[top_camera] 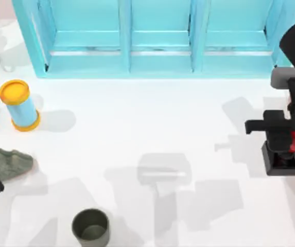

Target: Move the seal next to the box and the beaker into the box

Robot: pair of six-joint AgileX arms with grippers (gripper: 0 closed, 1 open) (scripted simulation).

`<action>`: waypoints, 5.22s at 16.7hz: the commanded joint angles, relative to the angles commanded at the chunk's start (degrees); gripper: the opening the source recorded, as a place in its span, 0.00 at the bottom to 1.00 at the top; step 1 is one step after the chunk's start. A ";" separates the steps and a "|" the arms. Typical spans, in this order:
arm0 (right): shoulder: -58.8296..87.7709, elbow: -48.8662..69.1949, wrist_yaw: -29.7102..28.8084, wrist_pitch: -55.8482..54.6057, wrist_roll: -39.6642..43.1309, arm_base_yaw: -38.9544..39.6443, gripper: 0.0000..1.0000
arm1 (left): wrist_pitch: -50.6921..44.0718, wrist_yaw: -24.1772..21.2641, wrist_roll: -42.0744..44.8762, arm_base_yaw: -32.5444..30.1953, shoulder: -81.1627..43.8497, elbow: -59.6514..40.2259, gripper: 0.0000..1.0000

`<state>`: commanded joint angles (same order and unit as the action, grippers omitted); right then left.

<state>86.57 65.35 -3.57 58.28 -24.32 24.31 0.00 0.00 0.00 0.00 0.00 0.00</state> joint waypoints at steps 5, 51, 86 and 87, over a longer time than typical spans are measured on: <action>1.46 -4.95 0.08 -6.54 0.16 -0.27 0.00 | 0.00 0.00 0.00 0.00 0.00 0.00 1.00; 2.39 18.35 0.04 16.34 -1.45 1.32 1.00 | 0.00 0.00 0.00 0.00 0.00 0.00 1.00; 43.47 36.27 3.43 3.22 -40.65 39.49 1.00 | 0.00 0.00 0.00 0.00 0.00 0.00 1.00; 43.47 36.27 3.43 3.22 -40.65 39.49 1.00 | 0.00 0.00 0.00 0.00 0.00 0.00 1.00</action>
<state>130.03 101.63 -0.14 61.50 -64.97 63.80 0.00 0.00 0.00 0.00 0.00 0.00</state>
